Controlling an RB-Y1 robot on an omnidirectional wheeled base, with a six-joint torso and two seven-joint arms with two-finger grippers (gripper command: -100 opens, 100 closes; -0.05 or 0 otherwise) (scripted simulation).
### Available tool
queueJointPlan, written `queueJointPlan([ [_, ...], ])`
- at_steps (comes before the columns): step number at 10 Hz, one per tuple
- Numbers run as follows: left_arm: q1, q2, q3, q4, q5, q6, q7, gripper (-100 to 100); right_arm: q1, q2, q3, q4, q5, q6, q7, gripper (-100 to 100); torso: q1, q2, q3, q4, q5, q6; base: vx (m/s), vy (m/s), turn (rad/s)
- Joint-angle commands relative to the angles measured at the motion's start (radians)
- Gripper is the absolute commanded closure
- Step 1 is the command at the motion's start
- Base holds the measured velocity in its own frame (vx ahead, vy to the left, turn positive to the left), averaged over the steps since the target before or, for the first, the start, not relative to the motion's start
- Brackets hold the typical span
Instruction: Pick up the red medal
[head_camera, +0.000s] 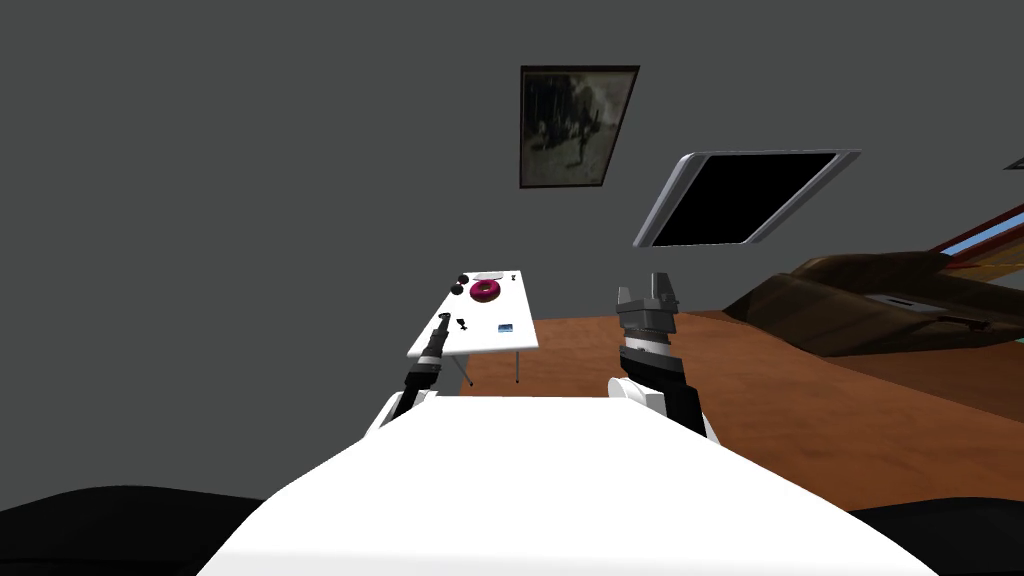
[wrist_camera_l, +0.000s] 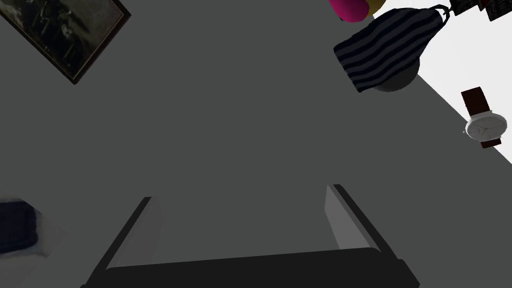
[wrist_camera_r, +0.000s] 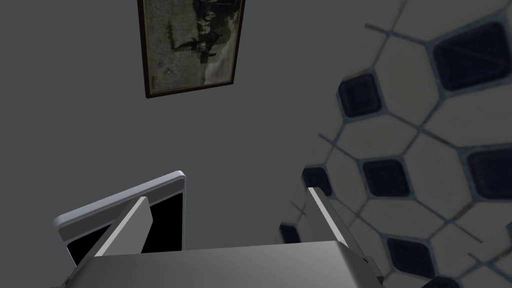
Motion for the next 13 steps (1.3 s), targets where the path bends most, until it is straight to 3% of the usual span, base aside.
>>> queueJointPlan([
  [1, -0.013, -0.005, 0.000, 0.041, -0.021, 0.007, -0.008, -100, 0.000, 0.000, 0.000, 0.000, 0.000, 0.000, 0.000, 0, 0.000, 0.000, 0.000, 0.000, 0.000, 0.000, 0.018, 0.029, -0.020],
  [11, -0.116, -0.052, 0.028, 0.250, -0.138, 0.028, -0.035, -100, 0.000, 0.000, 0.000, 0.000, 0.000, 0.000, 0.000, 0, -0.001, 0.001, 0.000, 0.000, 0.000, 0.000, 0.010, 0.021, -0.005],
  [13, -0.146, -0.078, 0.029, 0.292, -0.168, 0.031, -0.038, -100, 0.000, 0.000, 0.000, 0.000, 0.000, 0.000, 0.000, 0, -0.002, 0.000, 0.000, 0.000, 0.000, 0.000, 0.027, -0.033, -0.040],
])
